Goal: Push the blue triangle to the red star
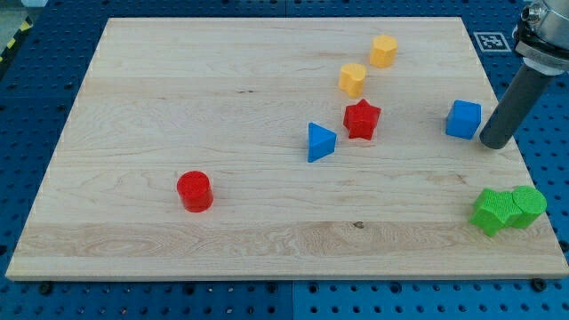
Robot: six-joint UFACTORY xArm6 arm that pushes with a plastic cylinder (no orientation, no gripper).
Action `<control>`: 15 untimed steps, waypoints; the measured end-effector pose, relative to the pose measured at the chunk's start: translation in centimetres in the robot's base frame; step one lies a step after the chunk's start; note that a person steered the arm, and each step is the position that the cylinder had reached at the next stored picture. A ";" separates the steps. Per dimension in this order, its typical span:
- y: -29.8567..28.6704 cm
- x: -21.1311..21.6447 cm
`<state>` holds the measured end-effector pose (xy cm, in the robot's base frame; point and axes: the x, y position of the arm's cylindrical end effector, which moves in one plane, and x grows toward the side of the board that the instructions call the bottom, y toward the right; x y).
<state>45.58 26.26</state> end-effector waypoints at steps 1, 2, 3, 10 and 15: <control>-3.0 -0.1; -7.0 -0.2; -8.9 0.1; -32.0 5.3; -23.9 2.7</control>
<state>48.25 2.34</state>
